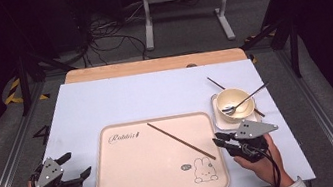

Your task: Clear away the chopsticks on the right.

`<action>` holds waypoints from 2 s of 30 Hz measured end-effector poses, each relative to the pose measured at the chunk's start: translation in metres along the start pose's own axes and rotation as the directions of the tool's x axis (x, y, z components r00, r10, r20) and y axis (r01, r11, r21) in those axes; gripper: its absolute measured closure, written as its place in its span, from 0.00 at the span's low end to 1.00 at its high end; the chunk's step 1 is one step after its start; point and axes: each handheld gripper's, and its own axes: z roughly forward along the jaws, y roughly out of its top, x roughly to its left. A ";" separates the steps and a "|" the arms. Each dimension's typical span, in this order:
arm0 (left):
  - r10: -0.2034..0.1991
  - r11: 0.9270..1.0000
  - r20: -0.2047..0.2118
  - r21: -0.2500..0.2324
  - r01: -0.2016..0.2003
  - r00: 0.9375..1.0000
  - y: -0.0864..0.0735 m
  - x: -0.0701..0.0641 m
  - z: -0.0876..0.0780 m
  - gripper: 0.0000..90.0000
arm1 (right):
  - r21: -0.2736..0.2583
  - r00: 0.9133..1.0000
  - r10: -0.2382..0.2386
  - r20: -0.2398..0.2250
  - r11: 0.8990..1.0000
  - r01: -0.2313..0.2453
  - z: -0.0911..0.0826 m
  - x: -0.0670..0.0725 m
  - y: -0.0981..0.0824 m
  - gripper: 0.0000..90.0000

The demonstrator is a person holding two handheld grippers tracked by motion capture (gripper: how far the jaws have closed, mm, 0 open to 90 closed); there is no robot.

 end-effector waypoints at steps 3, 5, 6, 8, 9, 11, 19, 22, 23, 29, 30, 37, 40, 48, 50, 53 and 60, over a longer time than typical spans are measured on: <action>0.001 1.000 -0.001 0.003 -0.001 1.000 0.000 0.000 0.000 0.19 | -0.022 1.000 0.009 0.025 1.000 -0.008 -0.008 -0.005 0.002 0.84; 0.000 1.000 0.001 0.002 0.000 1.000 0.000 0.000 0.001 0.19 | -0.047 0.999 0.015 0.044 0.999 -0.012 -0.014 -0.008 0.003 0.84; 0.001 1.000 0.001 0.004 -0.001 1.000 0.000 0.000 0.001 0.19 | -0.056 0.999 0.015 0.052 0.998 -0.012 -0.017 -0.010 0.003 0.84; 0.000 1.000 0.004 0.004 0.000 1.000 0.000 0.000 0.001 0.19 | -0.069 0.997 0.016 0.074 0.998 -0.011 -0.022 -0.014 0.004 0.84; 0.002 1.000 0.002 0.005 -0.002 1.000 0.000 0.000 0.001 0.19 | -0.078 0.996 0.021 0.086 0.997 -0.015 -0.025 -0.016 0.005 0.83; 0.005 1.000 0.001 0.007 -0.005 1.000 0.000 0.000 0.001 0.19 | -0.092 0.994 0.033 0.102 0.995 -0.024 -0.031 -0.020 0.005 0.81; 0.003 1.000 0.003 0.010 -0.003 1.000 0.000 0.000 0.002 0.19 | -0.168 0.978 0.073 0.194 0.985 -0.040 -0.057 -0.040 0.002 0.80; 0.003 1.000 0.004 0.011 -0.003 1.000 0.000 0.000 0.002 0.19 | -0.173 0.969 0.093 0.228 0.983 -0.054 -0.065 -0.048 -0.002 0.79; 0.002 1.000 0.003 0.012 -0.002 1.000 0.000 0.000 0.002 0.19 | -0.171 0.964 0.097 0.248 0.984 -0.055 -0.068 -0.052 -0.003 0.79; 0.006 1.000 0.002 0.017 -0.006 1.000 0.000 0.000 0.004 0.19 | -0.167 0.927 0.123 0.355 0.984 -0.067 -0.078 -0.071 -0.013 0.79; 0.004 1.000 0.002 0.017 -0.004 1.000 0.000 0.000 0.004 0.19 | -0.169 0.920 0.137 0.368 0.982 -0.078 -0.078 -0.076 -0.017 0.79; 0.003 1.000 0.010 0.024 -0.003 1.000 -0.001 0.000 0.004 0.19 | -0.137 0.894 0.234 0.382 0.971 -0.195 -0.070 -0.103 -0.041 0.77; 0.007 1.000 0.010 0.025 -0.007 1.000 0.000 0.000 0.004 0.19 | -0.097 0.890 0.248 0.382 0.969 -0.228 -0.059 -0.113 -0.049 0.77; 0.010 1.000 0.012 0.028 -0.010 1.000 -0.001 0.000 0.005 0.19 | -0.036 0.875 0.319 0.364 0.944 -0.329 -0.037 -0.136 -0.069 0.73; 0.010 1.000 0.014 0.029 -0.011 1.000 -0.001 0.000 0.006 0.19 | -0.039 0.870 0.336 0.361 0.937 -0.346 -0.036 -0.140 -0.072 0.73; 0.008 1.000 0.013 0.029 -0.009 1.000 -0.001 -0.001 0.006 0.19 | -0.021 0.869 0.342 0.358 0.933 -0.359 -0.033 -0.143 -0.074 0.72; 0.007 0.999 0.013 0.031 -0.007 1.000 0.000 0.000 0.007 0.19 | 0.015 0.875 0.353 0.331 0.925 -0.379 -0.023 -0.148 -0.077 0.71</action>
